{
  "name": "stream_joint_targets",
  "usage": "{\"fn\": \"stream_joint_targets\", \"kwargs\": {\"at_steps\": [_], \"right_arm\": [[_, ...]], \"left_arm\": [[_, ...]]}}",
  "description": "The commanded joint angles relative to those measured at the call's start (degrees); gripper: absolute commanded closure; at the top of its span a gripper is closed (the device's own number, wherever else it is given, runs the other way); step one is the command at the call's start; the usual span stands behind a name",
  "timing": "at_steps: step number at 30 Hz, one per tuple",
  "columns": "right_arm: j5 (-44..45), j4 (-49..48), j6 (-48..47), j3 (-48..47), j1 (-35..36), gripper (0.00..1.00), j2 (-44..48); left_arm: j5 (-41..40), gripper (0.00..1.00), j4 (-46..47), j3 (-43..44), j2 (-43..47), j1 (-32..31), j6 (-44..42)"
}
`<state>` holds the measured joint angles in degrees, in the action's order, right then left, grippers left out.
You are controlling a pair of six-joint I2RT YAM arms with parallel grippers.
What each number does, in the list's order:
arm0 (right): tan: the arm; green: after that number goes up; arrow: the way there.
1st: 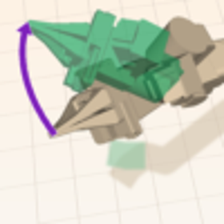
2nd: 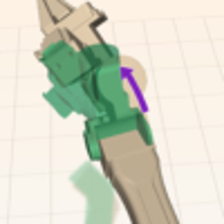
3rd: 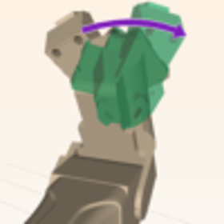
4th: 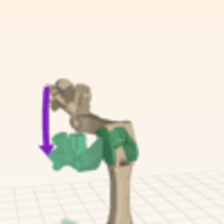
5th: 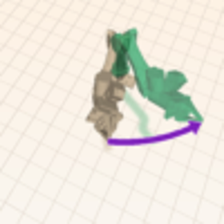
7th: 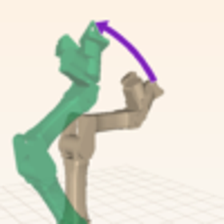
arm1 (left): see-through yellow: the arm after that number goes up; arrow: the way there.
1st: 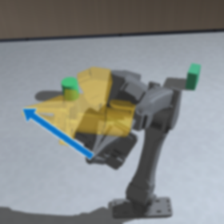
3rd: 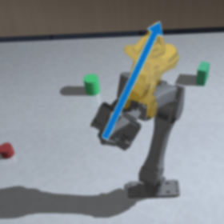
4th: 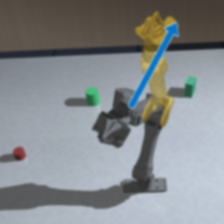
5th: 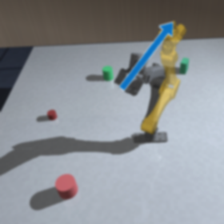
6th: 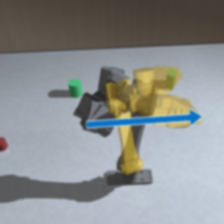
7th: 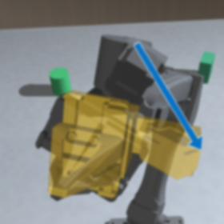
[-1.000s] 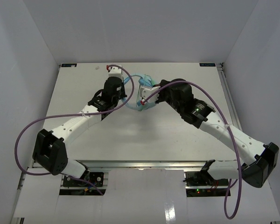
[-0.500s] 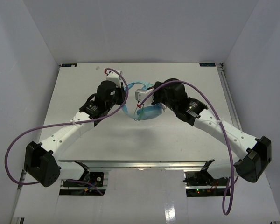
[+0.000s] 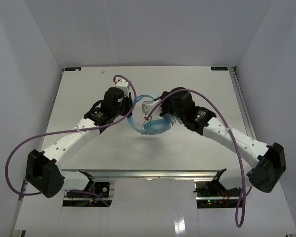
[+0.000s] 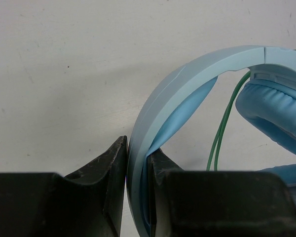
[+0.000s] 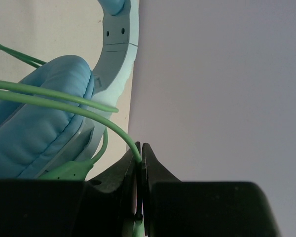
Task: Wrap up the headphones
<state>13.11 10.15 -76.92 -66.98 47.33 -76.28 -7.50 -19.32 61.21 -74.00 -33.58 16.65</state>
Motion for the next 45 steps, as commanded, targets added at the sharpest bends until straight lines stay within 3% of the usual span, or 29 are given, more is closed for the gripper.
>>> {"fn": "stream_joint_targets", "kwargs": {"at_steps": [1, 11, 19, 45], "right_arm": [[-1.1, -1.7, -4.0, 1.9, 0.2, 0.83, 0.3], [-3.9, -1.3, -3.7, 5.9, 0.1, 0.62, 0.9], [-5.4, -1.4, -2.6, 6.2, 0.2, 0.59, 0.7], [-4.8, 4.7, -0.3, 3.1, 0.0, 0.39, 4.8]], "left_arm": [[3.2, 1.0, -0.7, 0.6, 5.1, 0.1, 1.4], [6.2, 1.0, -6.3, 2.5, 4.6, 0.1, 2.7], [9.8, 1.0, -8.3, 3.2, 2.6, 0.1, 2.9], [8.4, 1.0, -9.2, 4.2, -3.5, 0.2, 2.8]]}}
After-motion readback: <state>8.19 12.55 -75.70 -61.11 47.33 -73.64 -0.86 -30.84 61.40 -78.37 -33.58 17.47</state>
